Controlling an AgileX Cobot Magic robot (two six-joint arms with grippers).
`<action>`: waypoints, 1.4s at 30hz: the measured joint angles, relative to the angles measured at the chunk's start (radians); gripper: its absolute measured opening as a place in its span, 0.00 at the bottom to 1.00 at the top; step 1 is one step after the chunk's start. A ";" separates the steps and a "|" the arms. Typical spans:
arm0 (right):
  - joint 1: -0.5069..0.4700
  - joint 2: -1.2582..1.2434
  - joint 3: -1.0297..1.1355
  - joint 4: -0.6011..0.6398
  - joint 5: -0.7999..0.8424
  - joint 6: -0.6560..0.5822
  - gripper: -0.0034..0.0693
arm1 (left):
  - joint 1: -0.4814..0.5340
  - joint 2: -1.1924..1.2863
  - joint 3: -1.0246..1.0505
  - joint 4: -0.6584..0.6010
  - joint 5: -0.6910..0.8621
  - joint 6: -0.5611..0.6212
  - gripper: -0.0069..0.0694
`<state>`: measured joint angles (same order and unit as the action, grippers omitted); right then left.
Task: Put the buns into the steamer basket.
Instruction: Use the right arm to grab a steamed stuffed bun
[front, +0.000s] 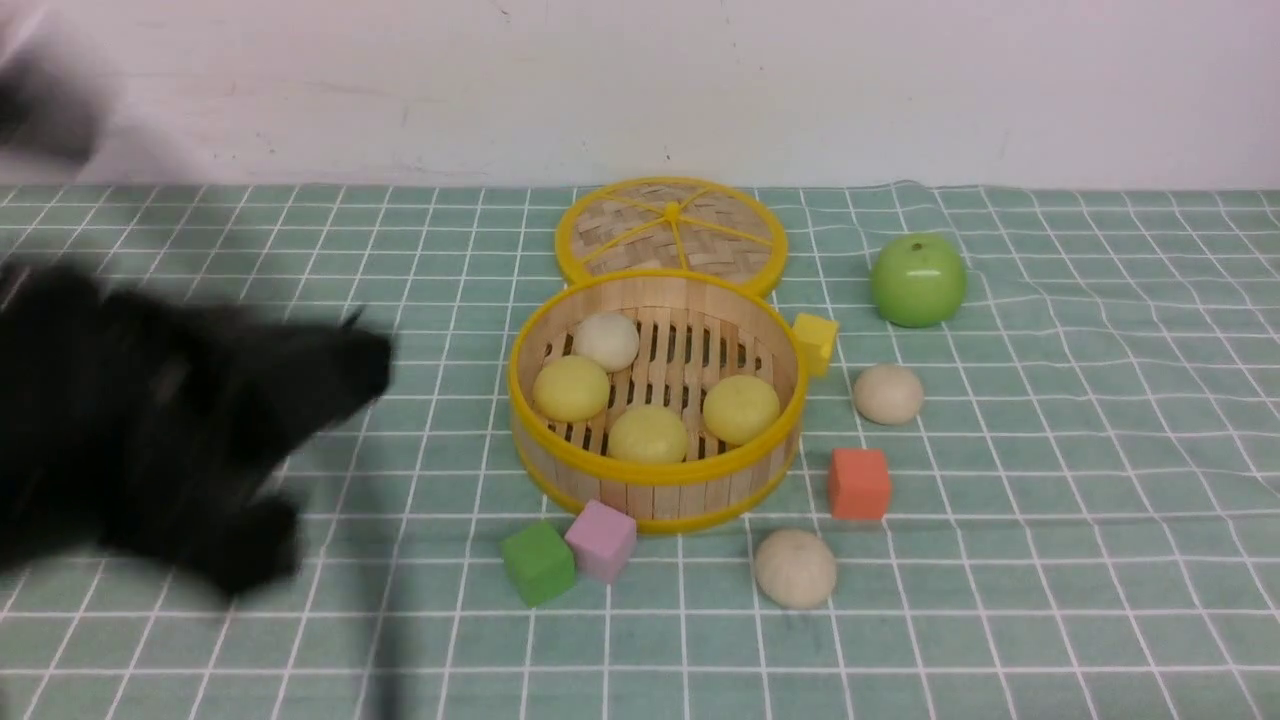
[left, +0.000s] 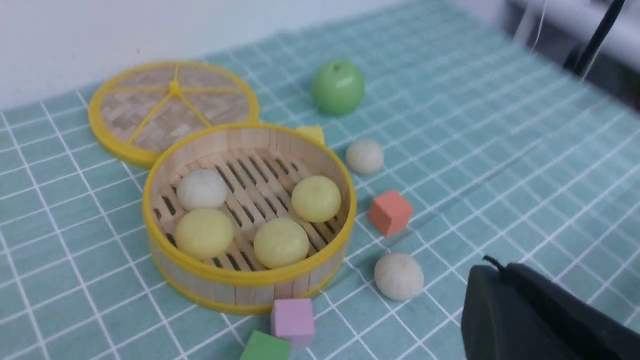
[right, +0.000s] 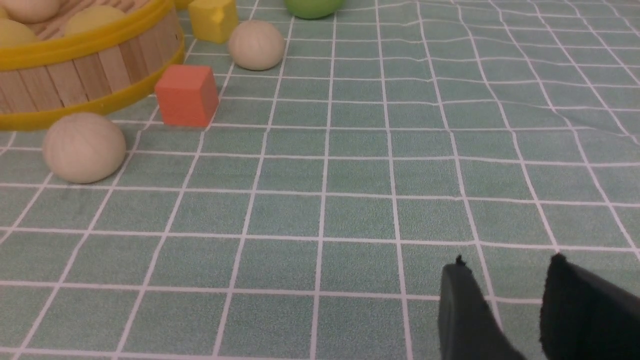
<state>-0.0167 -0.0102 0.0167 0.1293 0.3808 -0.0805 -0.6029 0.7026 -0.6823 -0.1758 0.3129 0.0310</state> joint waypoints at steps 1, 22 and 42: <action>0.000 0.000 0.000 0.000 0.000 0.000 0.38 | 0.000 -0.063 0.080 -0.010 -0.071 0.000 0.07; 0.000 0.000 0.009 0.480 -0.188 0.245 0.38 | 0.000 -0.303 0.422 -0.123 -0.254 0.004 0.07; 0.002 0.848 -0.654 0.288 0.565 -0.087 0.15 | 0.000 -0.303 0.422 -0.124 -0.249 0.004 0.07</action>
<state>-0.0150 0.8380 -0.6369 0.4177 0.9461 -0.1673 -0.6029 0.4000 -0.2600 -0.3001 0.0643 0.0348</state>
